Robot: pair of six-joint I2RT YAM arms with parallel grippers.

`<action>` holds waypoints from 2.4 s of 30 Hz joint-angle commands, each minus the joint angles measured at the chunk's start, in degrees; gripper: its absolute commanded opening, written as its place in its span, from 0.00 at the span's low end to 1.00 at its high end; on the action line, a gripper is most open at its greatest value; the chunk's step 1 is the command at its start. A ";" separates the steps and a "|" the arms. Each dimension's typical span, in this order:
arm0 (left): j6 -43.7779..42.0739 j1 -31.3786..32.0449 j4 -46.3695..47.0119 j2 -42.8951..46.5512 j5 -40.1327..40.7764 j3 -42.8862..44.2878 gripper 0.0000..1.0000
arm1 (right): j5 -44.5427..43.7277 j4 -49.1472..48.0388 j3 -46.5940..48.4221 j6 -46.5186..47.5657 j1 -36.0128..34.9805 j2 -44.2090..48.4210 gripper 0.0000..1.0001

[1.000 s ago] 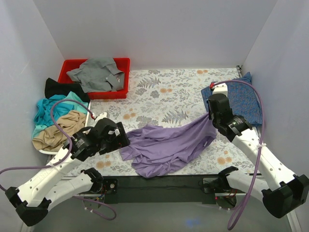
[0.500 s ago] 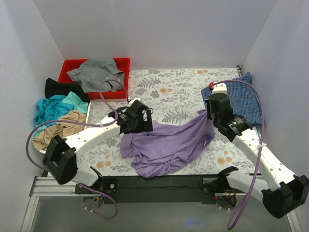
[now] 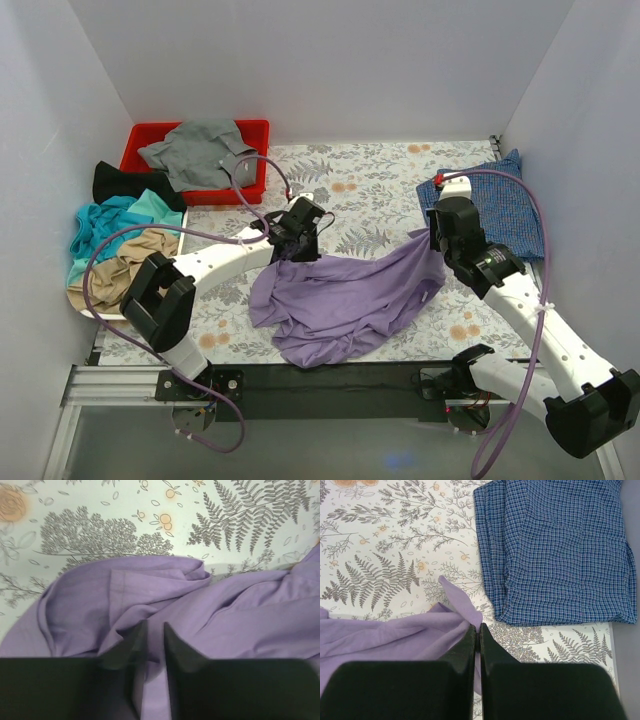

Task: Fold and stack the t-shirts
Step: Flatten the tshirt out

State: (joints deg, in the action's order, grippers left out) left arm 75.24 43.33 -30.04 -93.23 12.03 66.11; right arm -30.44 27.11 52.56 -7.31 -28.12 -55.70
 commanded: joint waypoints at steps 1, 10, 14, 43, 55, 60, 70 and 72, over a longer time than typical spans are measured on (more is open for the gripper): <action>-1.85 0.09 1.48 0.42 -3.15 0.52 0.02 | -0.76 -2.33 -0.09 -0.25 0.34 1.82 0.01; -2.29 0.09 0.69 6.92 -2.19 -4.84 0.82 | -0.68 -1.89 0.62 0.02 0.43 2.35 0.01; -4.49 0.09 0.60 7.89 -1.84 -4.58 0.84 | 0.29 -1.89 0.44 -0.60 0.43 1.83 0.01; -12.40 0.09 -19.77 15.50 3.44 30.64 0.00 | -5.68 4.88 11.42 1.95 0.61 6.66 0.01; -5.55 0.09 -29.53 42.34 -4.71 31.79 0.00 | -10.87 11.29 29.59 5.55 0.61 10.53 0.01; -0.46 0.09 -31.13 43.74 -21.67 34.27 0.00 | -3.95 12.70 35.07 6.17 0.61 14.04 0.01; 4.39 0.09 -29.63 43.85 -36.21 31.28 0.00 | 7.14 13.67 42.10 7.14 0.61 18.35 0.01; 4.30 0.09 -29.03 42.87 -34.89 29.53 0.00 | 7.94 13.58 41.06 7.14 0.78 18.00 0.01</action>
State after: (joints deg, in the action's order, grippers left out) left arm 78.54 43.62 -58.74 -49.39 -20.91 96.20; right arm -24.73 40.99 93.62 -1.63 -27.79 -37.15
